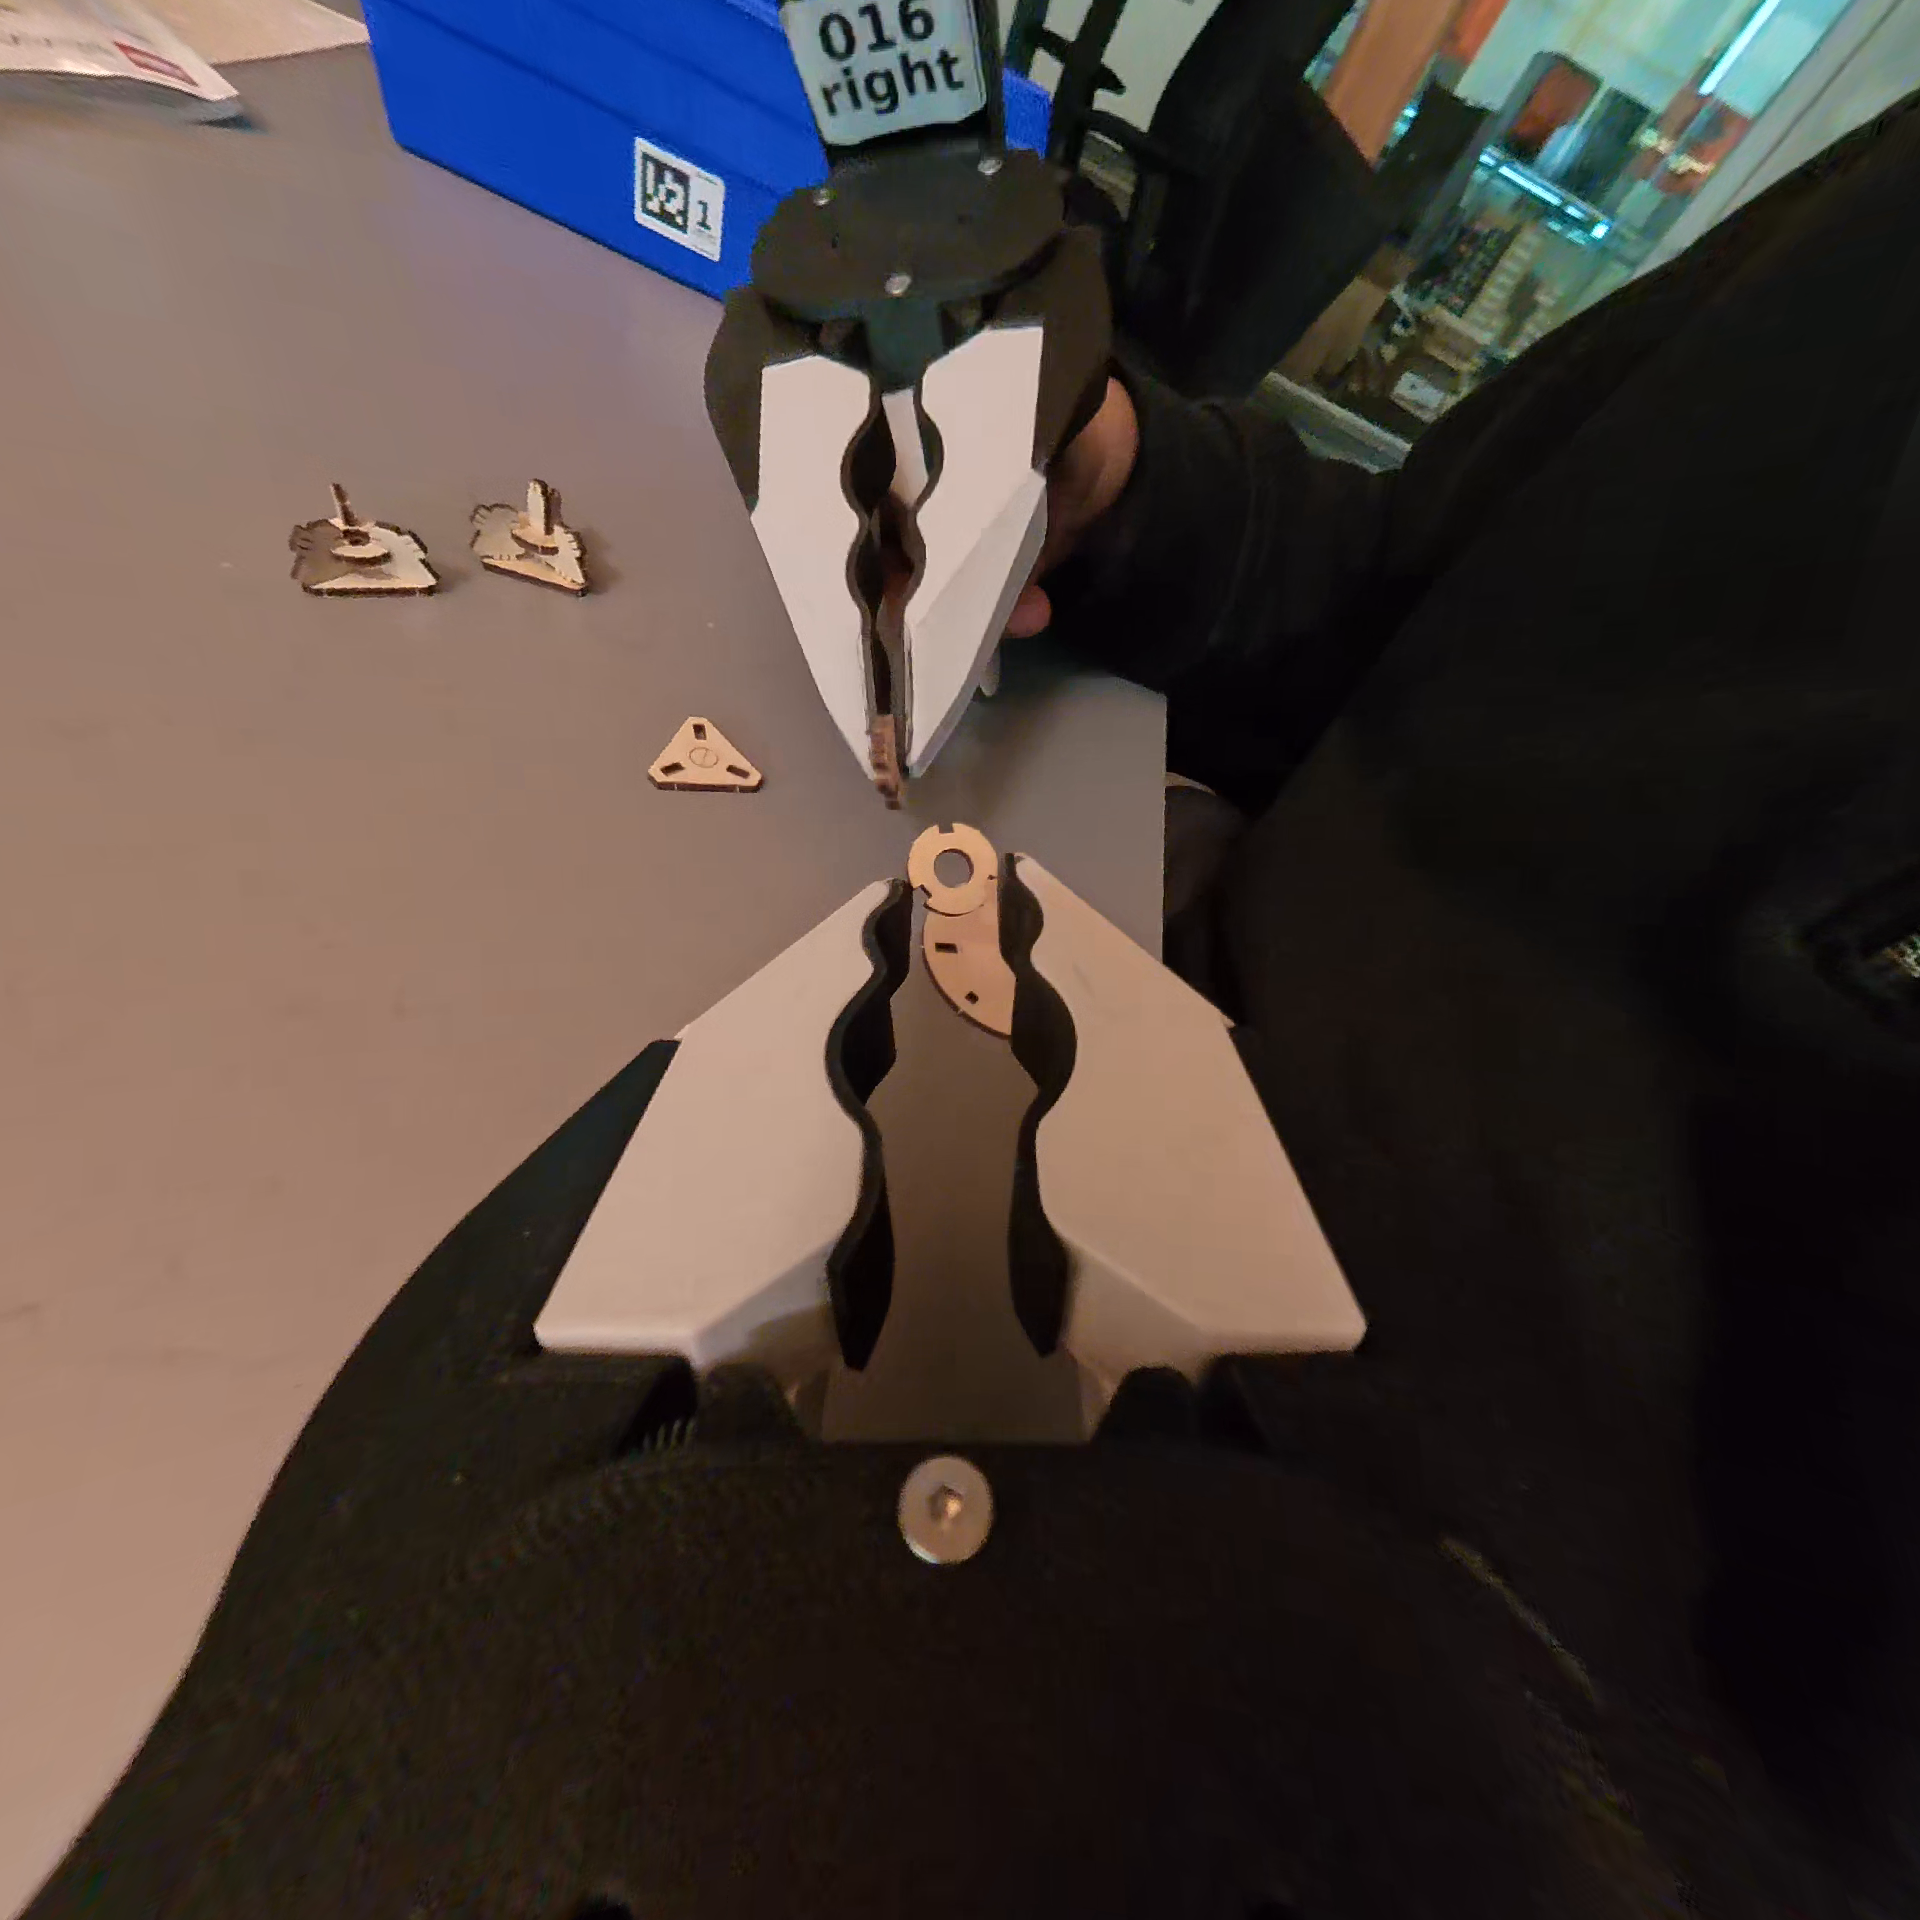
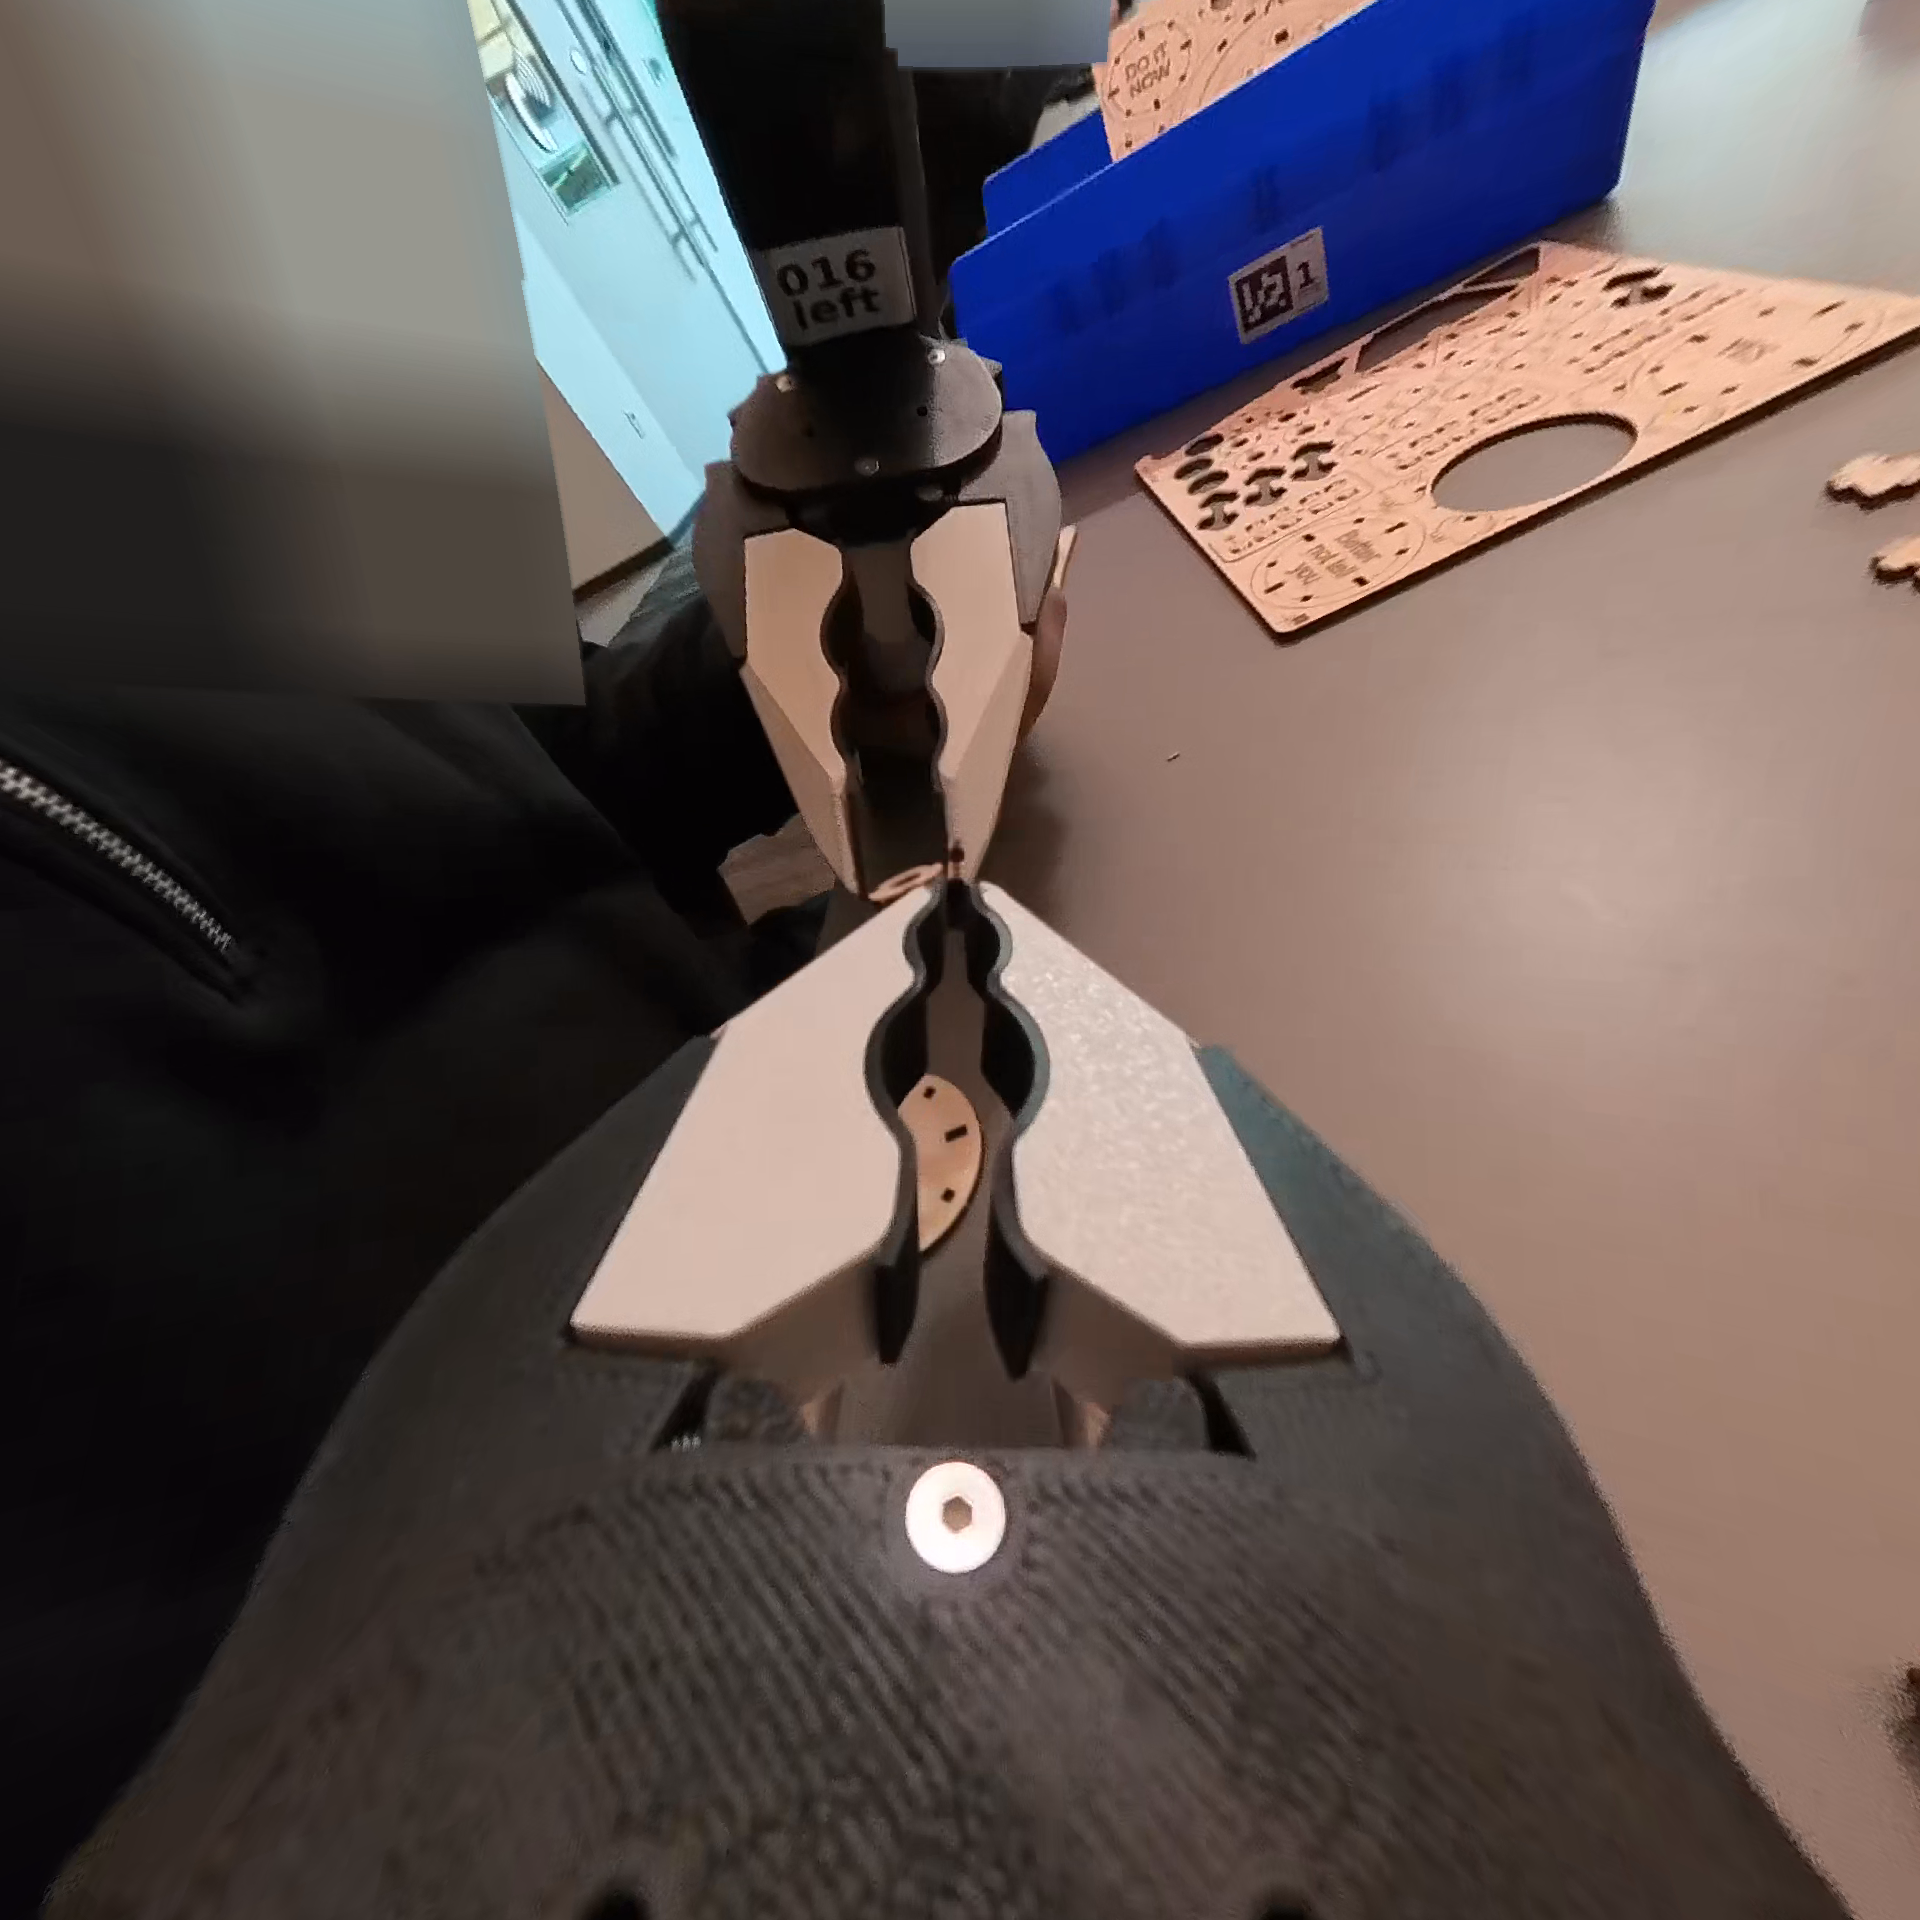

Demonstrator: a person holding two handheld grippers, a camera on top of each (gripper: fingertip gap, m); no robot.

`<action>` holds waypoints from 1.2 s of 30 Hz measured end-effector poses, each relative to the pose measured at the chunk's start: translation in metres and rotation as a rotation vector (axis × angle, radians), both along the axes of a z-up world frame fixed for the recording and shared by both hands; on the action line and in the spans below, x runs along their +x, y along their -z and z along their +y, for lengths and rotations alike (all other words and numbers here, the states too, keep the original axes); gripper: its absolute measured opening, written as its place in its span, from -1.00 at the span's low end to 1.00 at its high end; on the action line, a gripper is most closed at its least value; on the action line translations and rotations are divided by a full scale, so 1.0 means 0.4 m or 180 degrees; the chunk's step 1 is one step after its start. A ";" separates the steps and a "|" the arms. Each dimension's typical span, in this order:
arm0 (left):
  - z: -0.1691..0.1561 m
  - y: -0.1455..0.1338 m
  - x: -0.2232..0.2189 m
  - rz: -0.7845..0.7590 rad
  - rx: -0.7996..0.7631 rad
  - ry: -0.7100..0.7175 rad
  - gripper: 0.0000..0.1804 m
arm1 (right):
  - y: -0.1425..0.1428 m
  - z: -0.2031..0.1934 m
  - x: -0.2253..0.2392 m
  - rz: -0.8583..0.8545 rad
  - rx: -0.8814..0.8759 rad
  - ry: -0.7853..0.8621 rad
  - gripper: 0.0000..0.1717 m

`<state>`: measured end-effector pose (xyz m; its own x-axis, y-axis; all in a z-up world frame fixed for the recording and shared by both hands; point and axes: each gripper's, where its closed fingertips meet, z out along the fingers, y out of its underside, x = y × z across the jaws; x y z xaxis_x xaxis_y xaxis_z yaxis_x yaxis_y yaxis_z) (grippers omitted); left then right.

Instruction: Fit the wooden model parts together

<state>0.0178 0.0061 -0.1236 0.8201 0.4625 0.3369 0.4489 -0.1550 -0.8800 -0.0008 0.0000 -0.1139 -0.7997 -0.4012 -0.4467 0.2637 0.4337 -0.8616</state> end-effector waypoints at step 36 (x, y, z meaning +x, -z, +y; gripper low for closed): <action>0.007 -0.008 0.020 -0.0147 0.0212 0.0254 -0.84 | 0.015 0.020 0.054 0.0445 0.0009 -0.0535 -0.99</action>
<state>0.0258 0.0089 -0.1202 0.8363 0.3716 0.4031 0.4779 -0.1339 -0.8682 0.0207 0.0081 -0.1198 -0.7760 -0.5330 -0.3373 0.0654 0.4638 -0.8835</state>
